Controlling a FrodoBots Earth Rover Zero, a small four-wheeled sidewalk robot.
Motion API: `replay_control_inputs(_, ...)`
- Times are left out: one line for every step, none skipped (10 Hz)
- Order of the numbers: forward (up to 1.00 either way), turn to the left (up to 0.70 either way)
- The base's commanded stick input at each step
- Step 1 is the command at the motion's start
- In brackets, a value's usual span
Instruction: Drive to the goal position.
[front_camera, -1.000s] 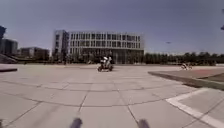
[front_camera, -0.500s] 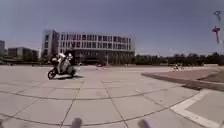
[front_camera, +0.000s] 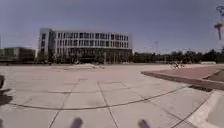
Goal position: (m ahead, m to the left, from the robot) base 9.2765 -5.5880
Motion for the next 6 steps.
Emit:
replay_control_inputs(1.00, 0.00)
replay_control_inputs(1.00, 0.00)
replay_control_inputs(1.00, 0.00)
replay_control_inputs(1.00, 0.00)
replay_control_inputs(1.00, 0.00)
replay_control_inputs(1.00, 0.00)
